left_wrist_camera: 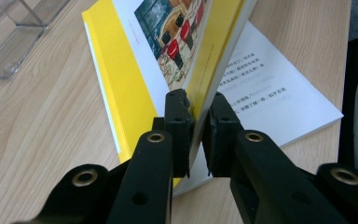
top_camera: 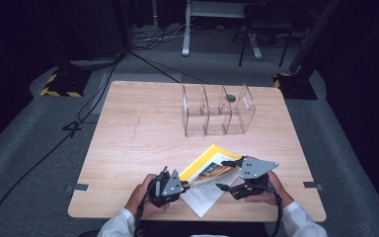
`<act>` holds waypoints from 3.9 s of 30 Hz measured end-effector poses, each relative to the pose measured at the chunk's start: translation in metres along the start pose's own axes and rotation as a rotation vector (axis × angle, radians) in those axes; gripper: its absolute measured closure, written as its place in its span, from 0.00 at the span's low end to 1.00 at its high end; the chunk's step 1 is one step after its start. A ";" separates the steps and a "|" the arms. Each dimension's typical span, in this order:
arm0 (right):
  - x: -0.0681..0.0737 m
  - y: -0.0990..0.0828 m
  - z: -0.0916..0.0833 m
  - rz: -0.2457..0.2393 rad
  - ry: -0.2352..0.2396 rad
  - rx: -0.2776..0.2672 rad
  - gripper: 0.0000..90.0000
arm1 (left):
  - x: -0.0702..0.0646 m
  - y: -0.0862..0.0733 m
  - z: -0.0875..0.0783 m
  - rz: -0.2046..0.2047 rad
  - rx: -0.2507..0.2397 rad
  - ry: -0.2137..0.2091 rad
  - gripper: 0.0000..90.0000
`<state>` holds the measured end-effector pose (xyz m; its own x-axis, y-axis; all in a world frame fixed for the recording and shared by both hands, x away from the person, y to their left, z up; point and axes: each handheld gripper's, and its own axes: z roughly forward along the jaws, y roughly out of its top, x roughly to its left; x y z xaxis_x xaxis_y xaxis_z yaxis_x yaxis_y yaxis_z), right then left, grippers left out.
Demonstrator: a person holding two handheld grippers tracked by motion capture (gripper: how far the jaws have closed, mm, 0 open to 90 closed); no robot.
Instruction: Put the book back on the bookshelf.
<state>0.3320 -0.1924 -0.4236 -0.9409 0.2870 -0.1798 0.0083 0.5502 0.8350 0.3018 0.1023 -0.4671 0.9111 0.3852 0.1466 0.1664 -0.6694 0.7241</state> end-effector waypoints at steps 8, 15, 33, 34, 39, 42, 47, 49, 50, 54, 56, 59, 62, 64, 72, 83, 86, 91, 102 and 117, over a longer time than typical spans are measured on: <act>-0.005 -0.006 0.026 -0.041 0.044 0.100 0.33 | 0.016 -0.014 -0.012 -0.020 -0.003 -0.017 0.88; -0.012 -0.025 0.034 -0.058 -0.045 0.174 0.45 | 0.029 -0.025 -0.023 -0.048 0.002 -0.013 0.85; -0.006 -0.029 0.038 -0.202 -0.080 0.133 0.85 | 0.042 -0.033 -0.046 -0.160 -0.030 0.047 0.51; -0.006 -0.029 0.039 -0.205 -0.080 0.138 0.86 | 0.034 -0.024 -0.047 -0.152 -0.029 0.061 0.47; -0.002 -0.024 0.042 -0.224 -0.085 0.153 0.86 | 0.017 0.000 -0.034 -0.134 0.005 0.130 0.37; 0.000 -0.022 0.043 -0.227 -0.091 0.153 0.86 | 0.016 0.003 -0.024 -0.129 0.032 0.122 0.38; 0.000 -0.021 0.044 -0.221 -0.084 0.154 0.86 | 0.018 -0.005 -0.018 -0.092 0.085 0.158 0.67; 0.000 -0.022 0.045 -0.214 -0.072 0.148 0.83 | 0.019 -0.009 -0.020 -0.061 0.087 0.151 0.77; -0.001 -0.022 0.045 -0.200 -0.059 0.135 0.80 | 0.020 -0.010 -0.020 -0.054 0.095 0.148 0.79; -0.011 -0.030 0.047 -0.147 -0.045 0.142 0.69 | 0.025 -0.021 -0.024 -0.064 0.088 0.128 0.80; -0.019 -0.038 0.046 -0.094 -0.010 0.097 0.75 | 0.029 -0.026 -0.027 -0.080 0.067 0.108 0.80; -0.019 -0.037 0.045 -0.126 -0.013 0.065 0.83 | 0.036 -0.027 -0.030 -0.104 0.051 0.092 0.79; -0.010 -0.027 0.042 -0.196 -0.053 0.064 0.88 | 0.043 -0.026 -0.035 -0.139 0.037 0.129 0.73; -0.006 -0.023 0.042 -0.218 -0.042 0.063 0.90 | 0.044 -0.025 -0.036 -0.150 0.048 0.134 0.69; 0.001 -0.014 0.048 -0.262 -0.030 0.108 0.91 | 0.024 0.006 -0.035 -0.094 0.098 0.211 0.48; 0.005 -0.008 0.051 -0.277 -0.020 0.122 0.92 | 0.008 0.040 -0.004 -0.119 0.053 0.220 0.29; 0.006 -0.008 0.052 -0.284 -0.015 0.126 0.92 | 0.010 0.040 -0.005 -0.130 0.054 0.197 0.25; 0.005 -0.007 0.051 -0.278 -0.020 0.119 0.92 | 0.009 0.036 0.002 -0.113 0.115 0.201 0.26; 0.005 -0.006 0.051 -0.283 -0.025 0.117 0.91 | 0.013 0.028 -0.003 -0.064 0.195 0.121 0.62; 0.004 -0.003 0.050 -0.224 -0.058 0.067 0.82 | 0.005 0.028 0.003 -0.008 0.171 0.236 0.86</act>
<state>0.3448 -0.1536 -0.4525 -0.9009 0.1954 -0.3875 -0.1739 0.6557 0.7348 0.3125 0.0835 -0.4480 0.8000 0.5145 0.3085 0.2524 -0.7552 0.6049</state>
